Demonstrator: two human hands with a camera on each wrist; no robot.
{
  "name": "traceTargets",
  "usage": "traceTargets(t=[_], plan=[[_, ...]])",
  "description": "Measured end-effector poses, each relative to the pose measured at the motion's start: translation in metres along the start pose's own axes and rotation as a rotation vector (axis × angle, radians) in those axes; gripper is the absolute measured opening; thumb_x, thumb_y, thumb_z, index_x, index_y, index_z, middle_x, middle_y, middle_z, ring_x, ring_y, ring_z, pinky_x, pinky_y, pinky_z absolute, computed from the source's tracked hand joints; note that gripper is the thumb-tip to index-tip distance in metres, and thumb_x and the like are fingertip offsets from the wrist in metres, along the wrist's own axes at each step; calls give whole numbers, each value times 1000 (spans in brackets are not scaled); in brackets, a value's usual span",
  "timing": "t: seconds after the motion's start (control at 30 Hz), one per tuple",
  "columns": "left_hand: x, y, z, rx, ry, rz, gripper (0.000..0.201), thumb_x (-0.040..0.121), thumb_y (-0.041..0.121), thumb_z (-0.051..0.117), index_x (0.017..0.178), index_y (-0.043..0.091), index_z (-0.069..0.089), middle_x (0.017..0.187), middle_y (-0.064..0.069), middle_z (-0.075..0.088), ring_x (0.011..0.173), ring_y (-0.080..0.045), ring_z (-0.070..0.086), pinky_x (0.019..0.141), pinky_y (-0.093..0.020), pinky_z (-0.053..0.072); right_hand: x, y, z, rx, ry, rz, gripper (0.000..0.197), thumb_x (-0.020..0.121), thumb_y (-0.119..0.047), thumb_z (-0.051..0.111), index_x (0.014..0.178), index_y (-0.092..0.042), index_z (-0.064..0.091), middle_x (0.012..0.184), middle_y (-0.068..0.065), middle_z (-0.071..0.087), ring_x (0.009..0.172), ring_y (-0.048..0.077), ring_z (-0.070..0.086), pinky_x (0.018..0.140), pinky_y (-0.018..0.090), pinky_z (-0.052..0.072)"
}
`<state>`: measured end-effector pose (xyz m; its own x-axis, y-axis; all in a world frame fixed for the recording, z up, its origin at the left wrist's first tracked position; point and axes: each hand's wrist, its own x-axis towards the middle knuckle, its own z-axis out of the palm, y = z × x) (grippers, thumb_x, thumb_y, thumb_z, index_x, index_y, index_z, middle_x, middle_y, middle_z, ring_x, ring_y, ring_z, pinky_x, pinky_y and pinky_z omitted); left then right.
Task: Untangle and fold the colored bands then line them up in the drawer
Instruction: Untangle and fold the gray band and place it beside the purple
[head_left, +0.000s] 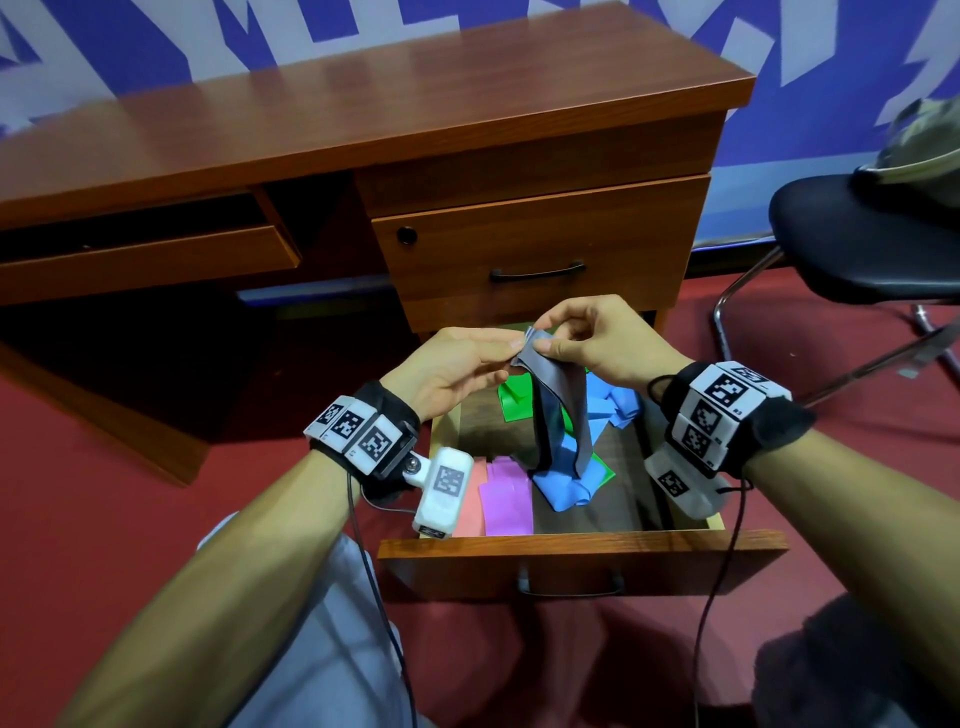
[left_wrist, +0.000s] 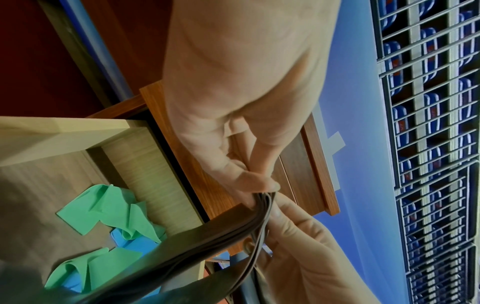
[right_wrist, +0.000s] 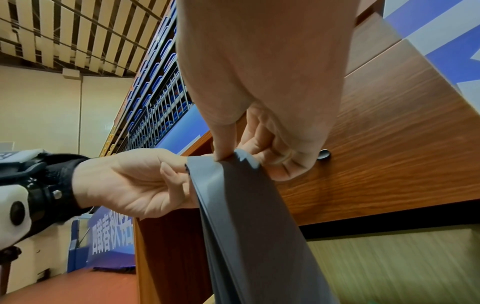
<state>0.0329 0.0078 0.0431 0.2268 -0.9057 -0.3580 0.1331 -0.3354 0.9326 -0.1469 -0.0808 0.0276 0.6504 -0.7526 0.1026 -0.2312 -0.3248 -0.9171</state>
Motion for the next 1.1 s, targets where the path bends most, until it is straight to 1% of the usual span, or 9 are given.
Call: traceTargets(t=[0.23,0.4,0.5,0.6,0.7,0.8,0.9,1.0,1.1], plan=[[-2,0,2,79,13,85,20,86,12,79,104,2,78,92,-11,74,75,-11,63,53,-14,45,-1,0,2,-24,38,-25,18,85,-26,81,96,-15,74,74,-3,64,64,4,57,65,22,49],[-7,9,1,89,40,147,21,85,7,78,105,-1,76,92,-11,74,73,-11,64,52,-14,45,0,-5,1,45,45,-48,22,87,-29,78,99,-11,74,82,-2,67,69,4,60,62,15,49],[-9,21,-4,-5,137,221,8,86,4,76,94,4,76,78,-2,75,68,-10,64,50,-14,44,4,-3,-1,101,123,0,30,96,-41,64,103,-13,72,89,-4,69,73,4,62,62,18,52],[-10,28,-14,-105,247,297,3,86,7,75,84,10,75,67,6,68,65,-7,61,51,-17,42,15,15,3,-4,148,75,26,100,-37,58,93,-13,67,87,-2,69,71,10,62,66,27,52],[-13,31,-22,-215,295,349,7,87,7,72,82,11,74,72,4,66,68,-6,63,51,-18,43,19,44,13,-400,-224,224,18,97,-28,61,101,-12,70,99,8,74,82,23,67,78,35,55],[-12,34,-26,-308,328,376,9,88,6,71,80,10,72,73,1,64,63,-7,61,49,-18,41,7,55,30,-645,-661,409,32,95,-31,66,124,-20,64,106,5,66,71,15,59,65,29,54],[-10,35,-30,-359,352,383,9,87,4,71,80,9,73,76,-1,67,66,-9,64,53,-19,46,0,63,44,-700,-808,546,58,90,-28,74,142,-24,48,93,-2,59,75,14,63,56,22,53],[-8,33,-32,-344,355,373,12,87,3,72,77,10,75,75,-1,69,68,-9,66,56,-19,48,1,79,51,-728,-854,582,82,84,-28,81,151,-34,35,117,6,62,95,24,65,75,36,60],[-4,32,-33,-335,358,370,14,86,3,73,75,10,77,77,-3,68,69,-10,64,54,-19,46,5,95,61,-853,-906,484,96,79,-30,84,155,-39,27,139,7,45,114,26,53,80,38,57]])
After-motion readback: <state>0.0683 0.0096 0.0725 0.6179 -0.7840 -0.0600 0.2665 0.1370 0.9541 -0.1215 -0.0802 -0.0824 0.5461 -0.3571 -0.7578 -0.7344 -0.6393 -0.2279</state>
